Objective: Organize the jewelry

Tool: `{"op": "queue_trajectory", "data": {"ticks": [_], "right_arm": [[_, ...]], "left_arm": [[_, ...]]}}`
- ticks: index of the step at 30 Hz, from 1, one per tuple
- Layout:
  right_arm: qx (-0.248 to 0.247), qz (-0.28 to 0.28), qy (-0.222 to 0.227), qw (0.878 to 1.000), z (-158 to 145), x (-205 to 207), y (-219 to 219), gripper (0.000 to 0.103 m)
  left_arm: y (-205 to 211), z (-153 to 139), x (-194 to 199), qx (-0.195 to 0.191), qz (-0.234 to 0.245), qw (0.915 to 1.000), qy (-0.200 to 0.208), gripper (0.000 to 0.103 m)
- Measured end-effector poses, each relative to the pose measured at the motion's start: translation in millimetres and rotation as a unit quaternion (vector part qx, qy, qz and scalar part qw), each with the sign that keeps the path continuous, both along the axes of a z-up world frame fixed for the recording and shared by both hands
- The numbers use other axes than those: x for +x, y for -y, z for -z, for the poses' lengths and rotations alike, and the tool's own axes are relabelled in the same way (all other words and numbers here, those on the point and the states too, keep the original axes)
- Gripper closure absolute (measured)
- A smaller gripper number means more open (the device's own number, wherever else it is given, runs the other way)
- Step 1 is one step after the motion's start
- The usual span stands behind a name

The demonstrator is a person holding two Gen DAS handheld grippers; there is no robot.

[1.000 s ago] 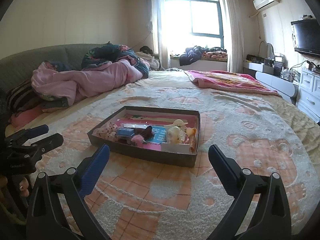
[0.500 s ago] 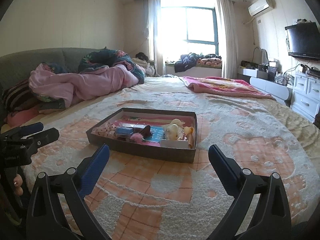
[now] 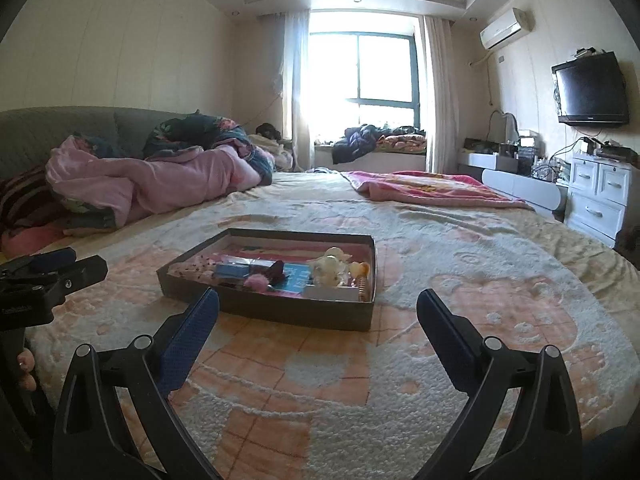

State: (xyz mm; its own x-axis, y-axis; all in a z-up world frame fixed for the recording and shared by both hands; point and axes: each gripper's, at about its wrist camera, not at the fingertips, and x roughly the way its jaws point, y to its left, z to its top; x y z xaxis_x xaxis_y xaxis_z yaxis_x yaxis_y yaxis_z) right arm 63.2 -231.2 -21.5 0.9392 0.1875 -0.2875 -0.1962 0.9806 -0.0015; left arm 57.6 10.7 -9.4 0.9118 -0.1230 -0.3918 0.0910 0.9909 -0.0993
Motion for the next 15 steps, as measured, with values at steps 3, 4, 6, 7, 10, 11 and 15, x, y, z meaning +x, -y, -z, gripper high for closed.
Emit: {"op": "queue_trajectory", "data": {"ticks": [3,4,6,7,10,11,15], "right_arm": [[0.004,0.005,-0.005,1.000,3,2,1,0.007],[0.004,0.006,-0.007,1.000,4,3,0,0.007],[0.006,0.006,-0.010,1.000,6,4,0,0.007],[0.006,0.005,-0.011,1.000,7,5,0,0.007],[0.005,0.004,-0.013,1.000,10,5,-2,0.007],[0.006,0.004,-0.014,1.000,10,5,-3,0.007],[0.006,0.007,-0.020,1.000,14,7,-4,0.007]], "left_arm": [[-2,3,2,-0.003,-0.005,1.0000,0.000,0.011],[-3,3,3,-0.004,-0.005,1.0000,0.001,0.011],[-4,5,4,-0.004,-0.009,1.0000,0.002,0.011],[-5,6,5,-0.005,-0.009,0.9999,0.001,0.011],[-5,9,7,-0.005,-0.008,1.0000,0.000,0.011],[-5,10,8,-0.004,-0.007,1.0000,-0.002,0.011],[-3,14,10,-0.002,-0.004,1.0000,-0.005,0.011]]}}
